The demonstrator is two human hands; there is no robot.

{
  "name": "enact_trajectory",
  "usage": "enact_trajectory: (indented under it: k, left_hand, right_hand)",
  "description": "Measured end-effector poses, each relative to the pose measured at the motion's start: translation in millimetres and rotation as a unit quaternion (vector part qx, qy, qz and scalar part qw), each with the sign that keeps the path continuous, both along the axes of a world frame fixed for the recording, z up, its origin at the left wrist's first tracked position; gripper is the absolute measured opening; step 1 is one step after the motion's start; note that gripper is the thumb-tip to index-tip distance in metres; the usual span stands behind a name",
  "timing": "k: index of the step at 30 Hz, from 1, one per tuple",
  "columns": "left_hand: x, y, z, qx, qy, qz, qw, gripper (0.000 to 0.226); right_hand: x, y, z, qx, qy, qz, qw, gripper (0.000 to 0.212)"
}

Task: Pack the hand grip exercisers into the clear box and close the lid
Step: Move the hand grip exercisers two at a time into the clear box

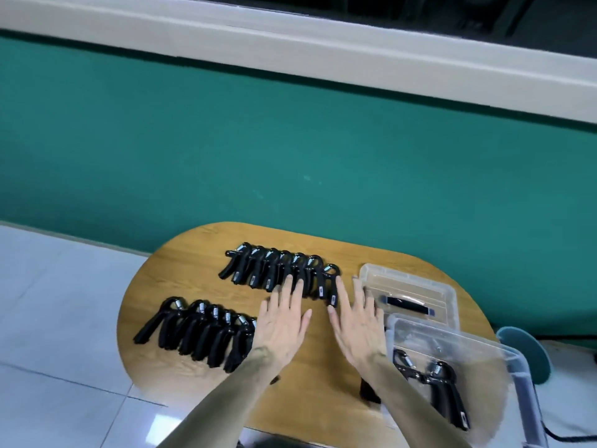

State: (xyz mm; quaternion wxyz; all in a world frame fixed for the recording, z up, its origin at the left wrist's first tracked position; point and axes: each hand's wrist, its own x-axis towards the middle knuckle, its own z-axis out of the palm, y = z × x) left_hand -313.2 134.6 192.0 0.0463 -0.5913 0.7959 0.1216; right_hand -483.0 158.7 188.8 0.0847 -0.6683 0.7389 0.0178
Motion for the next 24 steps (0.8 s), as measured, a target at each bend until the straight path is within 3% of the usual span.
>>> enact_trajectory:
  k: [9,24]
  left_hand:
    - [111.6,-17.7,-12.8,0.042,-0.009,0.057,0.997,0.065]
    - [215.1,-45.3,-59.1,0.111,-0.04,0.146,0.982,0.07]
  right_hand:
    - [92.0,-26.5,8.7,0.034,0.002,0.013,0.999,0.061]
    - [184.3,-102.1,-52.0,0.086,-0.03,0.107,0.99,0.061]
